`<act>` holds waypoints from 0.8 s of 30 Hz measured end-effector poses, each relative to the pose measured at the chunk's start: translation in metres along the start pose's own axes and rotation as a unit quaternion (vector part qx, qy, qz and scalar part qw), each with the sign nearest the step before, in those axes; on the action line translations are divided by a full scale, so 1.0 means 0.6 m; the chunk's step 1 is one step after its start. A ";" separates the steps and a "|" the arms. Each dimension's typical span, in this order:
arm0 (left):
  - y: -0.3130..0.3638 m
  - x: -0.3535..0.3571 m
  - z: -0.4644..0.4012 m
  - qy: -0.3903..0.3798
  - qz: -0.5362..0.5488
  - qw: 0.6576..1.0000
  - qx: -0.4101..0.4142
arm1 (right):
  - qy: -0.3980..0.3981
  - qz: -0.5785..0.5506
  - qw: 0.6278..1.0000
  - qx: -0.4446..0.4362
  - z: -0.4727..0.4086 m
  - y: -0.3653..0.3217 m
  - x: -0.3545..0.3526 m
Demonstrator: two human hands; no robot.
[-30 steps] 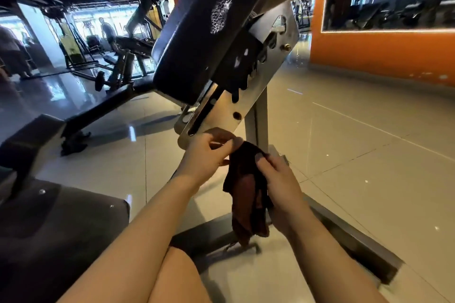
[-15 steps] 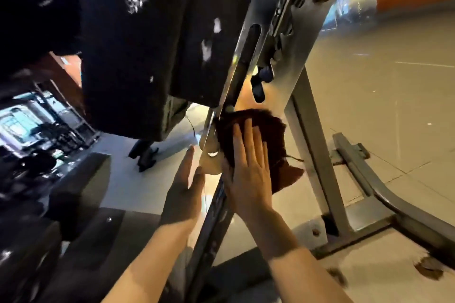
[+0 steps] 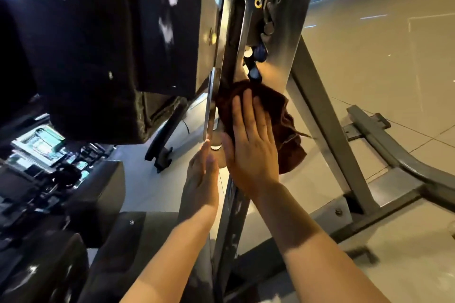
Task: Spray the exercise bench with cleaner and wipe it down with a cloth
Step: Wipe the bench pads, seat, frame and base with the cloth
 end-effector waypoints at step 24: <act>-0.001 0.004 -0.030 -0.016 -0.101 0.994 0.046 | 0.042 0.003 0.999 0.010 0.131 0.034 0.070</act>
Point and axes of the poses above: each hand's wrist, its own z-axis away from the middle knuckle, its own x-axis out of the palm, y = z × x, the point moved 10 cm from there along -z, towards the middle knuckle, and after that the axes turned 4 degrees about -x, right-handed, at the moved point
